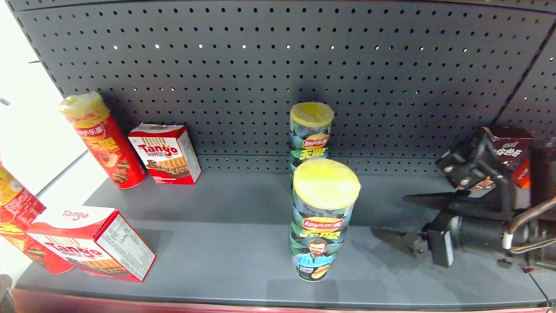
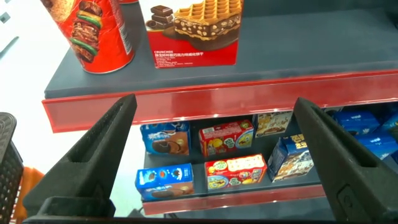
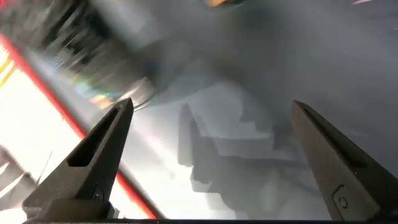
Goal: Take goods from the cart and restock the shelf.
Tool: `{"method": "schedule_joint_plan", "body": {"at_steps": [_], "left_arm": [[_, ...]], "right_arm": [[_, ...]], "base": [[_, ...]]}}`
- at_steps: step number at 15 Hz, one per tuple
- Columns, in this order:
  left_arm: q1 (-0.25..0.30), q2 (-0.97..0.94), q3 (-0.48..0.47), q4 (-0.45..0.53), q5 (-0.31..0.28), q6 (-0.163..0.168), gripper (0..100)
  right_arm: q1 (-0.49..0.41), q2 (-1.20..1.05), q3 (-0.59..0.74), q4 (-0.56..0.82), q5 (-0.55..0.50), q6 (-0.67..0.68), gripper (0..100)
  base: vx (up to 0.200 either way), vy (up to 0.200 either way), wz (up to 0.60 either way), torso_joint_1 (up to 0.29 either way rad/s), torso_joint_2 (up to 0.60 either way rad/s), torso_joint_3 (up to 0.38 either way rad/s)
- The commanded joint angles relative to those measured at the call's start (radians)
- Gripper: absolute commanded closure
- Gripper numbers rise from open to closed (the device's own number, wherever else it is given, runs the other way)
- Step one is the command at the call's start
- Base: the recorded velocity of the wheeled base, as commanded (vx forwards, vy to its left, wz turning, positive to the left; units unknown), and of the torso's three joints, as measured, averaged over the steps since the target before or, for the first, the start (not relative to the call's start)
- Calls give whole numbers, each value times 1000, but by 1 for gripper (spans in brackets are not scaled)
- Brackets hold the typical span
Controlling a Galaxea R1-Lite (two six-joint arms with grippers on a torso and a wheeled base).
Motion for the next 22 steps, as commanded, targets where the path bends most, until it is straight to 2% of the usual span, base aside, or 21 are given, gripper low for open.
{"method": "schedule_joint_plan", "body": {"at_steps": [1,2,3,6,8,12,13,14,15,16,18,22], "left_arm": [[0,2,0,0,0,0,0],[0,2,0,-1,0,0,0],[0,2,0,-1,-1,2,0],[0,2,0,-1,-1,2,0],[-1,2,0,0,-1,3,0],[0,2,0,-3,0,2,0],[0,2,0,-1,-1,3,0],[0,2,0,-3,0,3,0],[0,2,0,-3,0,2,0],[0,2,0,-3,0,3,0],[0,2,0,-1,-1,3,0],[0,2,0,-3,2,2,0]], "right_arm": [[-182,-232,17,-3,-9,4,0],[-237,-285,34,-3,-7,5,0],[-361,-420,86,-1,-7,7,0],[-519,-746,272,5,-10,4,0],[-579,-922,362,51,-6,2,0],[-593,-1299,522,353,-12,7,0],[-588,-1331,569,379,-35,10,0],[-587,-1331,631,304,-110,27,0],[-587,-1331,649,276,-121,33,0],[-587,-1331,729,216,-62,77,0],[-587,-1331,729,232,-73,140,0],[-588,-1331,729,233,-84,103,0]], "base": [[0,0,0,0,0,0],[0,0,0,0,0,0],[0,0,0,0,0,0],[0,0,0,0,0,0],[0,0,0,0,0,0],[0,0,0,0,0,0],[0,0,0,0,0,0],[0,0,0,0,0,0],[0,0,0,0,0,0],[0,0,0,0,0,0],[0,0,0,0,0,0],[0,0,0,0,0,0]]}}
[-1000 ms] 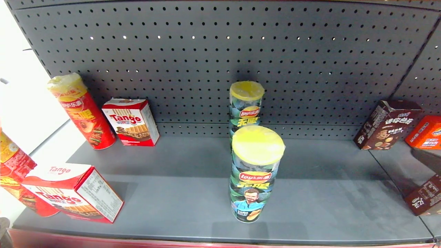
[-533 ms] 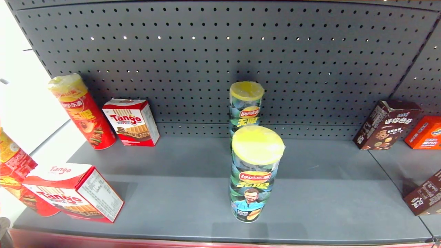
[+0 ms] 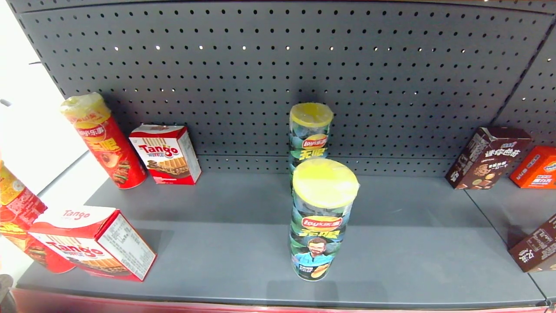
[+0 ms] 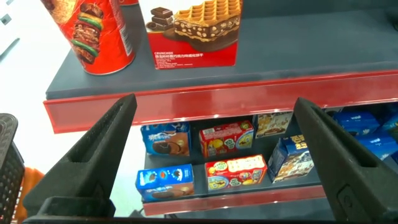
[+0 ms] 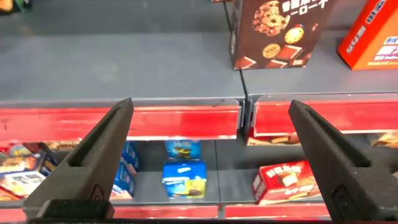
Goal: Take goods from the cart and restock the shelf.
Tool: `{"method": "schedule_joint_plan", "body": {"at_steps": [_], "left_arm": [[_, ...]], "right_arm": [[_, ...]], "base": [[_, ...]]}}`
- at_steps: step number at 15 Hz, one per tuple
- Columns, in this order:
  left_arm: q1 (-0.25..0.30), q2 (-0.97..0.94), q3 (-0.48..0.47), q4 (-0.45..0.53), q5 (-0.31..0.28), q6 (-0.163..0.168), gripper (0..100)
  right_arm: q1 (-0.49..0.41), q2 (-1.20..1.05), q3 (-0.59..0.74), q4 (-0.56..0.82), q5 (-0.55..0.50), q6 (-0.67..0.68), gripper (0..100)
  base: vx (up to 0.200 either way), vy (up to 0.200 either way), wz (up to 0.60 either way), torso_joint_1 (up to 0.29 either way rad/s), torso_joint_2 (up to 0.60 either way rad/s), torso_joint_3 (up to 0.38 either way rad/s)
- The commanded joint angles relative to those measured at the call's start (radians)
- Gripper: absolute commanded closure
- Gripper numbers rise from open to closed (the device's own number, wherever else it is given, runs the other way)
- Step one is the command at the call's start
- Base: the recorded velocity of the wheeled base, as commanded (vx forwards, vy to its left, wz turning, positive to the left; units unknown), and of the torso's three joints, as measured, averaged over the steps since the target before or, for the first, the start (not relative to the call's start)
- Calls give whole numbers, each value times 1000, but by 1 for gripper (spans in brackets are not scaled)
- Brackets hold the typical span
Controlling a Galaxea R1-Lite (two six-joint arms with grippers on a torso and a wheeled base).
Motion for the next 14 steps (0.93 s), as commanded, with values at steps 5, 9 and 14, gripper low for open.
{"method": "schedule_joint_plan", "body": {"at_steps": [5,9,14], "left_arm": [[0,2,0,0,0,2,0],[0,2,0,0,16,-9,0],[0,2,0,0,14,-5,0]], "right_arm": [[1,-4,4,0,-1,-7,0],[1,-4,4,0,-1,-3,0],[1,-4,4,0,-1,-5,0]], "base": [[0,0,0,0,0,0],[0,0,0,0,0,0],[0,0,0,0,0,0]]}}
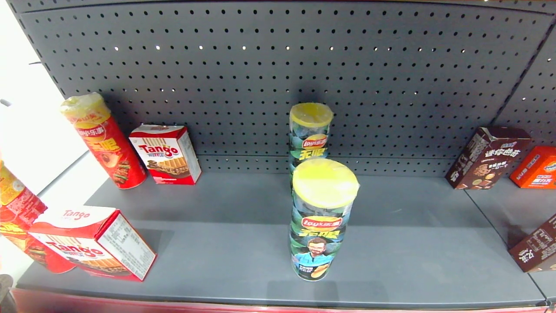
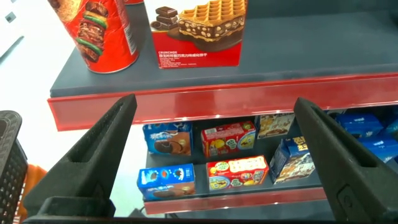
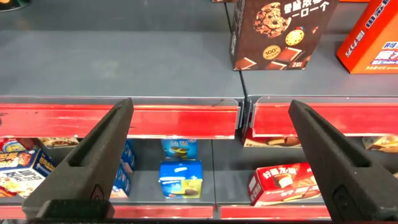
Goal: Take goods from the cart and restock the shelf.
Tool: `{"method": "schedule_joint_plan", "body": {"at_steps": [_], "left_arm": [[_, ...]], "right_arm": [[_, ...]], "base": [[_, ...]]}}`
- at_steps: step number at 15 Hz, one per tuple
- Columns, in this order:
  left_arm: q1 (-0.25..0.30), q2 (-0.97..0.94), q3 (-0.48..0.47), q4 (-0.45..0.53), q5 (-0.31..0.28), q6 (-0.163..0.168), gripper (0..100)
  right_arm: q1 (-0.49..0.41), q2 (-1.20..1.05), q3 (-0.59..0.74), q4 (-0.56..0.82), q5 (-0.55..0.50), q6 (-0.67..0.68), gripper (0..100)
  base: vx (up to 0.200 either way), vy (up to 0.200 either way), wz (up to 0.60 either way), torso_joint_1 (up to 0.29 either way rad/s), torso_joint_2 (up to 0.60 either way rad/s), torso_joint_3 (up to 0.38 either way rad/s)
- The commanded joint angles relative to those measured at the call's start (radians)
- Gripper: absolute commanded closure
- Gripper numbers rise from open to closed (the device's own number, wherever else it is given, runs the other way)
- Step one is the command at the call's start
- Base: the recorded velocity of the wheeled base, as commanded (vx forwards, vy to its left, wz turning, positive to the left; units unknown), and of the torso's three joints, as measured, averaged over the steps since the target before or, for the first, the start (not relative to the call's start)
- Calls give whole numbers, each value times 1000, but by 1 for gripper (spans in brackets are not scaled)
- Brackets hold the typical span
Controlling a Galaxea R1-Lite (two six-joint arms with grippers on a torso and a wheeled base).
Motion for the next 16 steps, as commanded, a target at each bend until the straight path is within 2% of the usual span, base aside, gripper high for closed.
{"method": "schedule_joint_plan", "body": {"at_steps": [1,14,16], "left_arm": [[0,2,0,0,-1,1,0],[0,0,0,0,-6,4,0],[0,2,0,0,-6,4,0]], "right_arm": [[0,2,0,0,0,0,0],[0,2,0,0,0,0,0],[0,2,0,0,0,0,0]], "base": [[0,0,0,0,0,0],[0,0,0,0,0,0],[-100,0,0,1,-1,1]]}}
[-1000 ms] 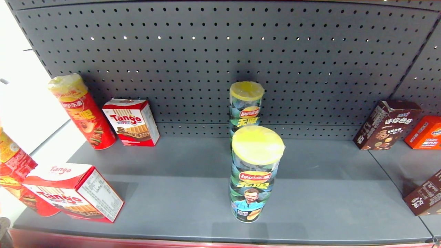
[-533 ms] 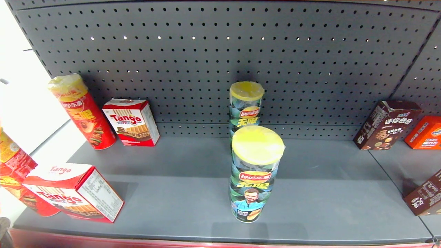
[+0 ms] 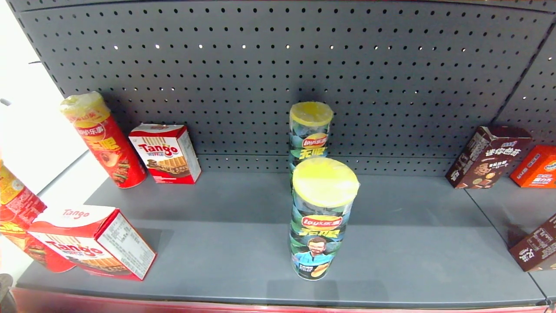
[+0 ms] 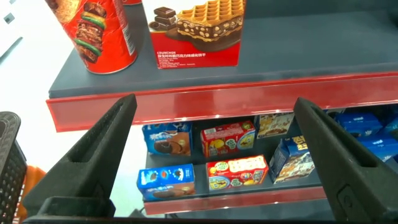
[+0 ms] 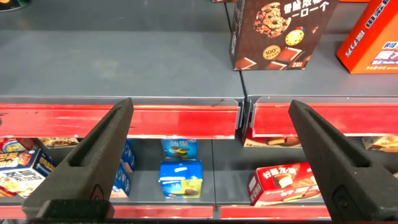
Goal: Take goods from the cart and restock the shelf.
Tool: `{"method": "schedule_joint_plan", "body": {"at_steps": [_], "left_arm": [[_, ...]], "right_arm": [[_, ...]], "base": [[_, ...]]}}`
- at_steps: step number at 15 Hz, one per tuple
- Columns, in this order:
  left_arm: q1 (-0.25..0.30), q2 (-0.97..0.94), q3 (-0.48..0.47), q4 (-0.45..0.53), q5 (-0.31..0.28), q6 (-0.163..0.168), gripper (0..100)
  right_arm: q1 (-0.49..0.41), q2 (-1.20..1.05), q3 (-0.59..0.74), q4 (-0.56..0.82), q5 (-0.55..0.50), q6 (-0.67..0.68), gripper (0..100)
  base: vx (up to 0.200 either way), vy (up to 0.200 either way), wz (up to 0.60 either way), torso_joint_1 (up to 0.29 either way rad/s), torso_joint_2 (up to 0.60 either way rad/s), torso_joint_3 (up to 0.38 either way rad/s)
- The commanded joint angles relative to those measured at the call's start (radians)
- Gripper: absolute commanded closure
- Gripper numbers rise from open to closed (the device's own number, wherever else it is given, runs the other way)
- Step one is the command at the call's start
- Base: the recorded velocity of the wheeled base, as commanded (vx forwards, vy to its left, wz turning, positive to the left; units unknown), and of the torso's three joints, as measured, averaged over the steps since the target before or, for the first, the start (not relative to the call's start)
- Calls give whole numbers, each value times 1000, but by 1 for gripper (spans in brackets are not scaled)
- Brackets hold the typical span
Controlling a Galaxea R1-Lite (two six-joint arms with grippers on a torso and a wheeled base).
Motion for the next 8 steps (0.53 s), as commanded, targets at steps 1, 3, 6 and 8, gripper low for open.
{"method": "schedule_joint_plan", "body": {"at_steps": [1,3,6,8], "left_arm": [[0,2,0,0,0,0,0],[0,2,0,0,0,2,0],[0,2,0,0,0,-1,0],[0,0,0,0,-2,0,0]], "right_arm": [[0,2,0,-1,0,0,0],[0,2,0,-1,0,0,0],[0,2,0,-1,0,0,0],[0,2,0,-1,0,0,0]], "base": [[0,0,0,0,0,0],[0,0,0,0,0,0],[0,0,0,0,0,0],[0,0,0,0,0,0]]}}
